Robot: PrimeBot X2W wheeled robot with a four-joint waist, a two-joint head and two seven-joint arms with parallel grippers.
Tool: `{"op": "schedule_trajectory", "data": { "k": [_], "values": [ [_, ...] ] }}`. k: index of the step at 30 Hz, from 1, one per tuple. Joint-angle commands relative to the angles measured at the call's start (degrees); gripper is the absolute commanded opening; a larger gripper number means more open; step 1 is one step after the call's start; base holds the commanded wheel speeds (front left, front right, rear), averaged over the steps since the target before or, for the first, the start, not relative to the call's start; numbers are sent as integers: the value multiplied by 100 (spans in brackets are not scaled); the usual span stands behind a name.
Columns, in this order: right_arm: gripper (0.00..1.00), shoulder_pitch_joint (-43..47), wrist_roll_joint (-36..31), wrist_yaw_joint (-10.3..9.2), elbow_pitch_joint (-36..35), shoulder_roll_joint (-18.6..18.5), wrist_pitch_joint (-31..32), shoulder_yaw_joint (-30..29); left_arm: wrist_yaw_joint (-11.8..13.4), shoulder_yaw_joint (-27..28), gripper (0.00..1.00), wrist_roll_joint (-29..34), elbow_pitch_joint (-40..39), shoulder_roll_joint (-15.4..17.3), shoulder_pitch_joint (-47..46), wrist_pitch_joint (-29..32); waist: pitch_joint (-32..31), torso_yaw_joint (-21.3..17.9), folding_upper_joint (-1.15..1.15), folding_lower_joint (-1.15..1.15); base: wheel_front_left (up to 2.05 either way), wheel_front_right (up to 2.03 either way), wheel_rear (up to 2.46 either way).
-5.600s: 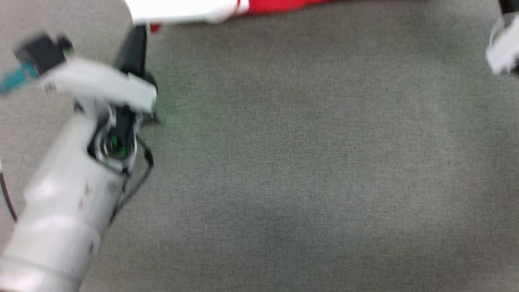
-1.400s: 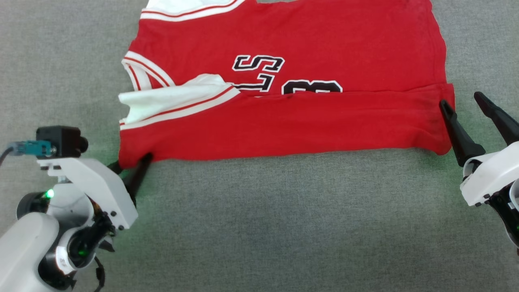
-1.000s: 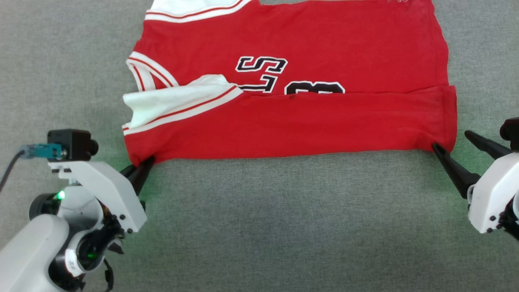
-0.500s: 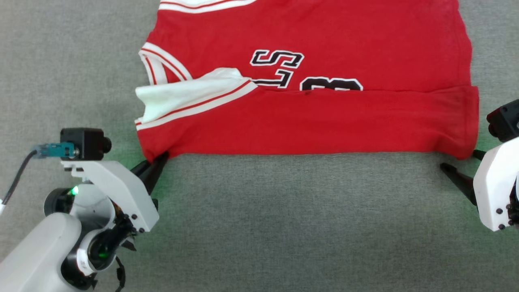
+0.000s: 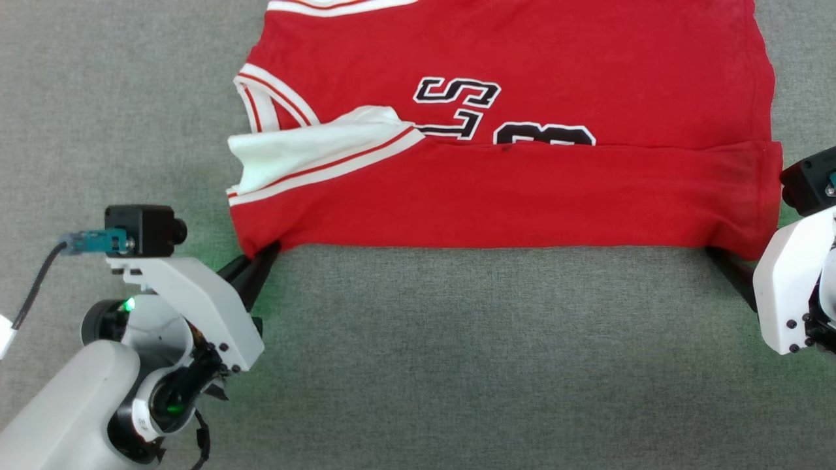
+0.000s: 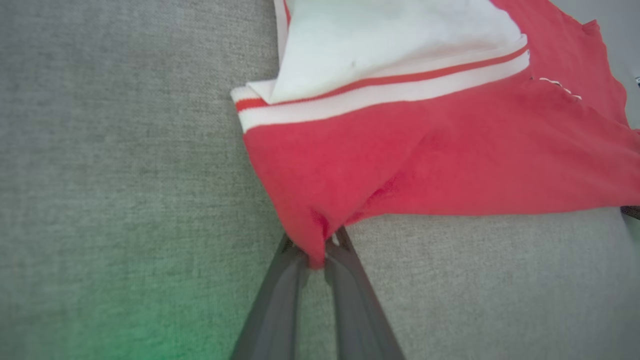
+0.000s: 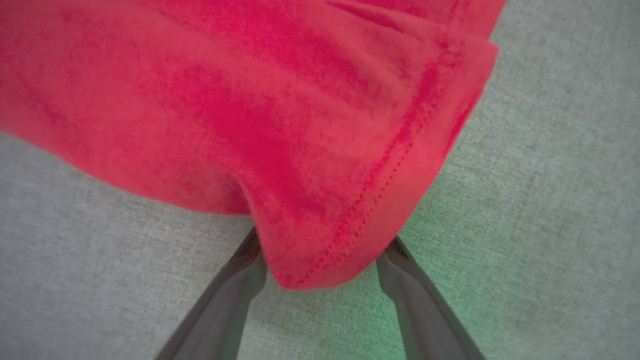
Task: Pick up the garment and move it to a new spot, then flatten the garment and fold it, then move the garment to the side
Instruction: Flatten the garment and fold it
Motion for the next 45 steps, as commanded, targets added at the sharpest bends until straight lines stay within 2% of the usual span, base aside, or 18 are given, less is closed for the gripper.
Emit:
{"op": "schedule_trajectory", "data": {
  "k": [1, 2, 3, 4, 18, 31, 36, 41, 42, 43, 44, 45],
  "values": [
    [47, 83, -88, -14, 288, 92, -30, 30, -21, -105, 0, 16, 63, -53, 87, 31, 3, -6, 0, 0, 0, 0, 0],
    [36, 67, -102, -14, 316, 108, -82, 21, -18, -106, 0, 13, 61, -55, 87, 29, 8, -6, 0, 0, 0, 0, 0],
    [12, 44, -120, -14, 350, 124, -129, 19, -21, -103, 0, 10, 59, -53, 88, 24, 16, -9, 0, 0, 0, 0, 0],
    [0, 40, -142, -14, 379, 132, -155, 29, -27, -105, 0, 11, 64, -52, 89, 24, 20, -10, 0, 0, 0, 0, 0],
    [0, 78, 75, -12, 412, 29, -400, 81, -8, -21, 0, -62, 78, -21, 287, -122, -330, -9, 0, 0, 0, 0, 0],
    [0, 876, 384, -12, -95, -418, -137, -231, 379, 32, 0, -182, -744, 227, 1236, -277, -826, 50, 0, 0, 0, 0, 0],
    [0, 1351, 468, -12, -393, -472, 4, -520, 550, 24, 0, -250, -1131, 264, 1698, -382, -845, 56, 0, 0, 0, 0, 0],
    [0, 1602, 460, -12, -584, -395, 26, -704, 584, 12, 0, -320, -1384, 278, 1920, -401, -831, 54, 0, 0, 0, 0, 0],
    [18, 1623, 432, -12, -617, -389, 1, -699, 582, 17, 0, -328, -1393, 281, 1929, -395, -832, 52, 0, 0, 0, 0, 0],
    [44, 1624, 396, -12, -648, -373, -66, -705, 581, 30, 15, -331, -1390, 282, 1922, -402, -832, 47, 0, 0, 0, 0, 0],
    [93, 1611, 360, -12, -650, -330, -141, -737, 581, 38, 27, -323, -1384, 293, 1904, -403, -836, 42, 0, 0, 0, 0, 0],
    [100, 1598, 326, -12, -656, -291, -215, -750, 581, 51, 45, -311, -1385, 303, 1879, -404, -843, 34, 0, 0, 0, 0, 0]
  ]
}}
